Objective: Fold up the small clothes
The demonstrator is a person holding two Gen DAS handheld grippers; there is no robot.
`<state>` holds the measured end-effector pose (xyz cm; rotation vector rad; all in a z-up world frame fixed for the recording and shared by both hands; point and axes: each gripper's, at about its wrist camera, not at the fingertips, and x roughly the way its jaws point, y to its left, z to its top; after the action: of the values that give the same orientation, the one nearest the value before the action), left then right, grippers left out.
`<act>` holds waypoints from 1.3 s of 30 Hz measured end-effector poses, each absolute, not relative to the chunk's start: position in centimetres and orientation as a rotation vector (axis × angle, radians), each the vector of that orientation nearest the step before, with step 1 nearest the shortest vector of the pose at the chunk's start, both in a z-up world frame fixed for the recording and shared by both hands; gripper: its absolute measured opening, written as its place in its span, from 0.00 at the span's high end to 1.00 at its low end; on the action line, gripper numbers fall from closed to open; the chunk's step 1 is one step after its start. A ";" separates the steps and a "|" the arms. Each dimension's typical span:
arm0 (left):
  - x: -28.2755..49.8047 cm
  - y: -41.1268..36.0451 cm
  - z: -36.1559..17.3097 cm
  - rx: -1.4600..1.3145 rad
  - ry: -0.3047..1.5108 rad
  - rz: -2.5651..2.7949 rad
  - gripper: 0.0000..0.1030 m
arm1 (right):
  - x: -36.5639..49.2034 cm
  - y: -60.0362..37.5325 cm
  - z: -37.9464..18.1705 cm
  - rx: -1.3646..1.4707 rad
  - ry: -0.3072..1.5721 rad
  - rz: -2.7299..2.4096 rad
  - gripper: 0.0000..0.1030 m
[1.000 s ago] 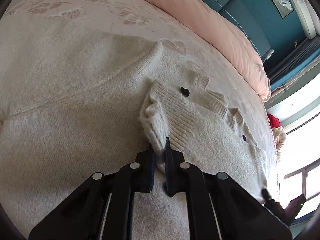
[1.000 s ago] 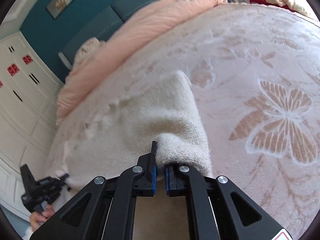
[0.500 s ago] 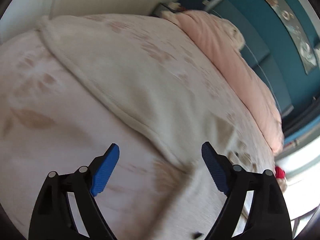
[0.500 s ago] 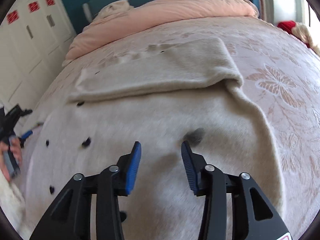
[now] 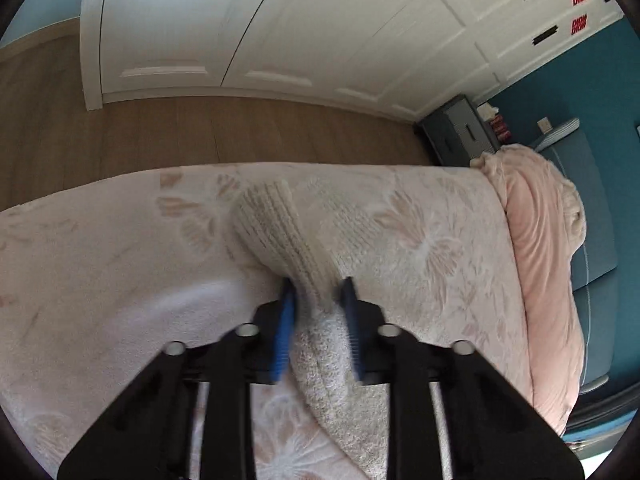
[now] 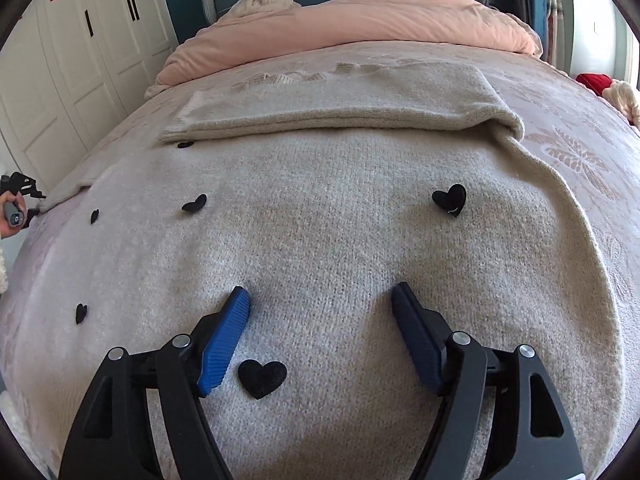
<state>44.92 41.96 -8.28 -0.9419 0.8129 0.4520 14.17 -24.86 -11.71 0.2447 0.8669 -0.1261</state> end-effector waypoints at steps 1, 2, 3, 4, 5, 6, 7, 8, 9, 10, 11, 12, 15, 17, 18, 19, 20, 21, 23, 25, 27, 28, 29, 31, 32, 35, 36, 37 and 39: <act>44.9 41.4 -7.4 -0.933 0.785 0.439 0.90 | 14.1 -24.9 -11.7 0.251 0.866 -0.123 0.30; 44.9 40.5 -6.1 -0.898 0.755 0.420 0.90 | 14.1 -25.0 -11.8 0.256 0.865 -0.121 0.30; 44.8 39.2 -4.6 -0.851 0.729 0.378 0.91 | 14.1 -25.0 -11.8 0.257 0.865 -0.120 0.29; 45.0 37.5 -2.7 -0.796 0.708 0.326 0.91 | 14.1 -25.0 -11.8 0.258 0.864 -0.118 0.29; 45.1 35.3 -0.4 -0.739 0.677 0.265 0.91 | 14.1 -25.1 -11.8 0.259 0.863 -0.116 0.29; 45.0 32.8 1.9 -0.690 0.644 0.188 0.91 | 14.1 -25.1 -11.8 0.264 0.861 -0.114 0.29; 44.7 29.9 4.2 -0.645 0.615 0.108 0.91 | 14.1 -25.2 -11.8 0.269 0.858 -0.110 0.28; 44.1 26.8 6.4 -0.611 0.587 0.025 0.91 | 14.0 -25.2 -11.8 0.273 0.856 -0.108 0.28; 43.4 23.5 8.3 -0.588 0.570 -0.064 0.91 | 14.0 -25.3 -11.8 0.276 0.854 -0.106 0.28; 42.7 20.0 9.9 -0.571 0.562 -0.155 0.91 | 13.9 -25.3 -11.8 0.278 0.853 -0.104 0.28; 42.0 16.7 10.9 -0.553 0.562 -0.234 0.90 | 13.9 -25.3 -11.8 0.281 0.852 -0.102 0.28; 41.1 12.9 11.5 -0.538 0.572 -0.304 0.87 | 13.9 -25.4 -11.8 0.284 0.852 -0.100 0.28; 38.6 3.4 9.2 -0.538 0.687 -0.455 0.56 | 13.9 -25.4 -11.6 0.293 0.853 -0.094 0.27; 36.7 -0.9 5.4 -0.570 0.801 -0.477 0.36 | 13.9 -25.5 -11.4 0.301 0.858 -0.081 0.25; 35.5 -2.1 3.3 -0.597 0.846 -0.478 0.36 | 14.0 -25.5 -11.3 0.304 0.864 -0.077 0.25; 34.8 -2.7 1.4 -0.612 0.890 -0.469 0.36 | 14.1 -25.6 -11.0 0.307 0.873 -0.078 0.25; 33.9 -2.9 -0.5 -0.625 0.945 -0.437 0.36 | 14.3 -25.6 -10.6 0.308 0.886 -0.082 0.25; 33.2 -2.5 -2.2 -0.651 0.986 -0.409 0.36 | 14.6 -25.6 -10.0 0.313 0.901 -0.084 0.24; 32.0 -0.2 -4.6 -0.708 1.032 -0.337 0.36 | 15.5 -26.0 -8.3 0.347 0.879 -0.052 0.24; 31.3 2.9 -6.0 -0.753 1.033 -0.261 0.36 | 17.8 -26.6 -6.4 0.372 0.853 -0.035 0.24; 30.8 6.1 -6.7 -0.773 1.027 -0.181 0.35 | 21.4 -27.8 -5.5 0.464 0.872 -0.023 0.24; 30.6 7.5 -6.9 -0.781 1.026 -0.148 0.35 | 23.4 -28.8 -5.4 0.534 0.875 -0.023 0.24; 30.5 9.1 -7.3 -0.791 1.025 -0.127 0.35 | 25.2 -29.5 -5.5 0.601 0.866 -0.020 0.24; 29.8 11.1 -7.6 -0.811 1.021 -0.098 0.34 | 28.9 -30.1 -5.9 0.657 0.881 -0.032 0.24; 29.3 11.9 -7.8 -0.821 1.021 -0.086 0.32 | 30.7 -29.8 -6.3 0.654 0.905 -0.032 0.25; 27.9 13.7 -8.9 -0.860 1.030 -0.078 0.31 | 34.9 -28.6 -8.9 0.666 1.022 -0.033 0.41; 27.8 13.9 -9.2 -0.874 1.029 -0.086 0.31 | 35.5 -28.0 -9.7 0.667 1.050 -0.047 0.48; 27.8 14.0 -9.1 -0.881 1.026 -0.088 0.31 | 35.9 -27.4 -9.9 0.650 1.052 -0.074 0.55; 28.1 14.1 -8.7 -0.913 1.012 -0.109 0.31 | 36.9 -26.3 -9.5 0.619 1.050 -0.048 0.92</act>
<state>28.06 14.14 -8.66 -0.9127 1.0124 -0.1088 36.94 -26.26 -9.49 0.6189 1.0496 -0.0476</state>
